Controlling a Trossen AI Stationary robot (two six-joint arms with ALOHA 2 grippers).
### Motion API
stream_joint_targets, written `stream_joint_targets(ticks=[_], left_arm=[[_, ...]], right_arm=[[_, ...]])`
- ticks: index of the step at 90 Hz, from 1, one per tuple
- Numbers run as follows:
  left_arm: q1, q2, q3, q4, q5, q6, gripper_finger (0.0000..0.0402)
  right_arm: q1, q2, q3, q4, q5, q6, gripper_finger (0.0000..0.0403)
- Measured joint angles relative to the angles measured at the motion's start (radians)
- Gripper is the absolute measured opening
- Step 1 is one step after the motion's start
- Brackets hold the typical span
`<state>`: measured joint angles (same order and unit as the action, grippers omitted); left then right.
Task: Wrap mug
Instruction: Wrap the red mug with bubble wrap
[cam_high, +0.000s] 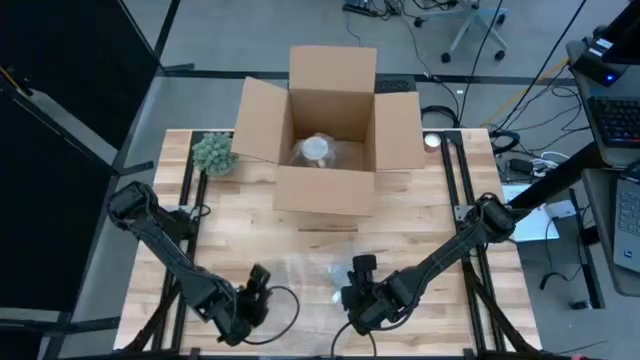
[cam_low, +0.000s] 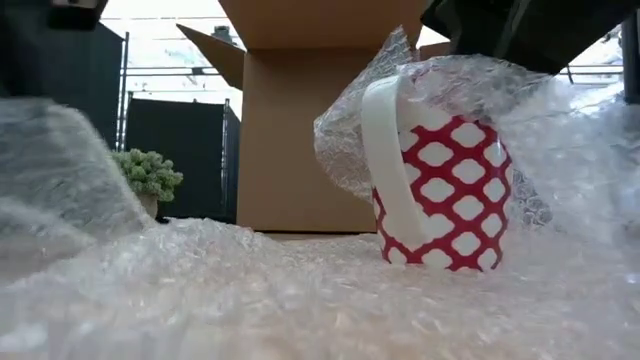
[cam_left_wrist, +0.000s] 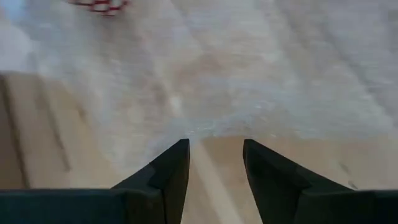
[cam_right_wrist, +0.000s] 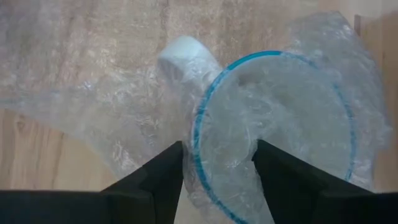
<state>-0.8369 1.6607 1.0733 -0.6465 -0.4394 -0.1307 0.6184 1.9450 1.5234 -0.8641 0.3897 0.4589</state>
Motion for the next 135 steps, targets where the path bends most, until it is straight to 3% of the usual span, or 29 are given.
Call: stream_joint_targets(ticks=[22,33,50,70,88,102,135], left_arm=[[0.004,0.017,0.000,0.001,-0.024,0.009,0.0141],[0.001,0.012,0.009,-0.011,0.118,-0.064,0.0141],[0.001,-0.005,0.014,-0.104,0.234,-0.430,0.0140],[0.003,-0.006,-0.032,-0.081,0.293,-0.900,0.0141],[0.003,-0.006,-0.169,0.138,0.358,-1.211,0.0141],[0.028,-0.006,-0.235,0.404,0.357,-1.237,0.0141],[0.113,0.006,-0.273,0.452,0.276,-1.203,0.0133]], right_arm=[[-0.002,0.000,0.000,-0.001,-0.001,0.006,0.0176],[-0.002,0.000,0.000,-0.001,-0.002,0.008,0.0176],[-0.002,0.000,0.000,-0.001,-0.003,0.008,0.0176],[-0.002,0.000,0.000,-0.001,-0.003,0.014,0.0176],[-0.002,0.000,0.000,-0.001,-0.003,0.018,0.0176],[-0.001,0.000,0.000,-0.001,-0.003,0.011,0.0176],[-0.001,0.000,0.000,0.000,-0.003,0.009,0.0176]])
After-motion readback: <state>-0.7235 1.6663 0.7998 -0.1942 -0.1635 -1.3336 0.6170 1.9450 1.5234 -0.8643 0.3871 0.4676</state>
